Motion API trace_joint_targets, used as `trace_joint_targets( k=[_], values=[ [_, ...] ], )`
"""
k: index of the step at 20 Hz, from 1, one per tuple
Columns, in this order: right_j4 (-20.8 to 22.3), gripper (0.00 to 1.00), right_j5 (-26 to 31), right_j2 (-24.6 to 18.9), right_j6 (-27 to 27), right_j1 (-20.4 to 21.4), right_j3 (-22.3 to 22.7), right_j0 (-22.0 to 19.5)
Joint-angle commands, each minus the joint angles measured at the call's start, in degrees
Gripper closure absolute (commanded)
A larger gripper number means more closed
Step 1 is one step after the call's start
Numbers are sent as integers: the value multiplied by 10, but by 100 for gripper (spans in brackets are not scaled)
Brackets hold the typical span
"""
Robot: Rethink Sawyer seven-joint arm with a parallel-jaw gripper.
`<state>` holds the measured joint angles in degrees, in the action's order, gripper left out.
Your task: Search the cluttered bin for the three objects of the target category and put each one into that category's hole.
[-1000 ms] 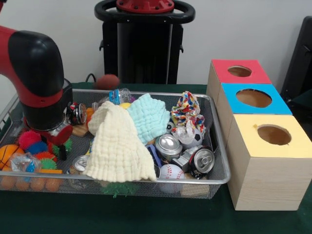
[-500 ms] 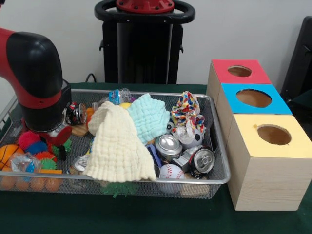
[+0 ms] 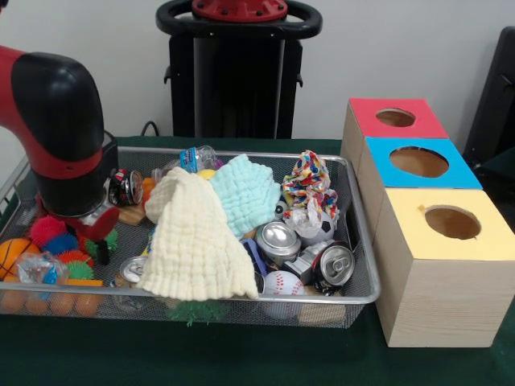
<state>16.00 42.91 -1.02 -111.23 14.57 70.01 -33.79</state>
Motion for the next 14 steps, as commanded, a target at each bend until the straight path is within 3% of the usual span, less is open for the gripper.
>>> trace_joint_targets(
  k=[1,7,10,11,14],
  values=[
    [97,0,-193,-50,67,-59,79,-28],
    [146,0,-237,-82,109,-50,97,-49],
    [236,0,-321,-172,221,-35,125,-111],
    [254,0,-332,-185,215,-30,130,-119],
    [323,0,-439,-191,132,-2,148,-114]
  ],
)
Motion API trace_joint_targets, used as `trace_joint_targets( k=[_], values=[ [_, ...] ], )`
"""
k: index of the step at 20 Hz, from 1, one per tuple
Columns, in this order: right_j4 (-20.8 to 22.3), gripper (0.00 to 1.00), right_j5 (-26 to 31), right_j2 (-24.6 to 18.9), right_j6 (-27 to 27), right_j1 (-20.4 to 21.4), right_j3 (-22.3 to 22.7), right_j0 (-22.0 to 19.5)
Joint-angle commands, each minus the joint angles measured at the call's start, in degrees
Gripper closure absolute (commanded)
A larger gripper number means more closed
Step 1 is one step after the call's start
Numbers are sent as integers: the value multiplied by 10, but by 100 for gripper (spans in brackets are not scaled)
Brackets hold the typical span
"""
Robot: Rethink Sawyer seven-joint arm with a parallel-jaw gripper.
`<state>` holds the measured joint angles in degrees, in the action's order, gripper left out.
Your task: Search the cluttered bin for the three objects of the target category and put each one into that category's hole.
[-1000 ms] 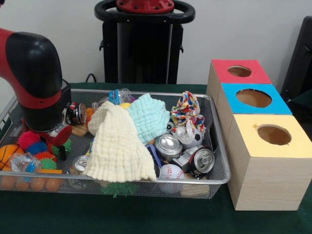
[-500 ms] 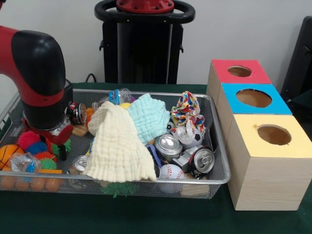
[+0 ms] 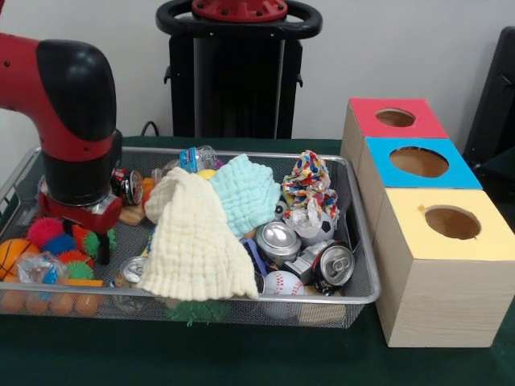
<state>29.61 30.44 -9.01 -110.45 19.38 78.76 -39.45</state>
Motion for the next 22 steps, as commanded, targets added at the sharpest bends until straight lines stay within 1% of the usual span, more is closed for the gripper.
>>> trace_joint_targets(
  k=[1,2,3,4,6,7,8,10,12,17,20,22],
  values=[
    [201,0,-330,-112,106,-46,60,-55],
    [219,0,-370,-99,80,-38,57,-41],
    [229,0,-379,-98,69,-34,55,-36],
    [232,0,-389,-81,51,-33,47,-21],
    [252,0,-360,-96,50,-29,43,-26],
    [264,0,-368,-95,38,-26,39,-22],
    [284,0,-373,-125,40,-29,45,-43],
    [299,0,-333,-151,46,-30,50,-59],
    [309,0,-328,-150,35,-27,52,-57],
    [326,0,-337,-146,14,-23,52,-52],
    [342,0,-347,-155,9,-21,54,-57],
    [345,0,-379,-132,-6,-18,47,-40]
  ],
)
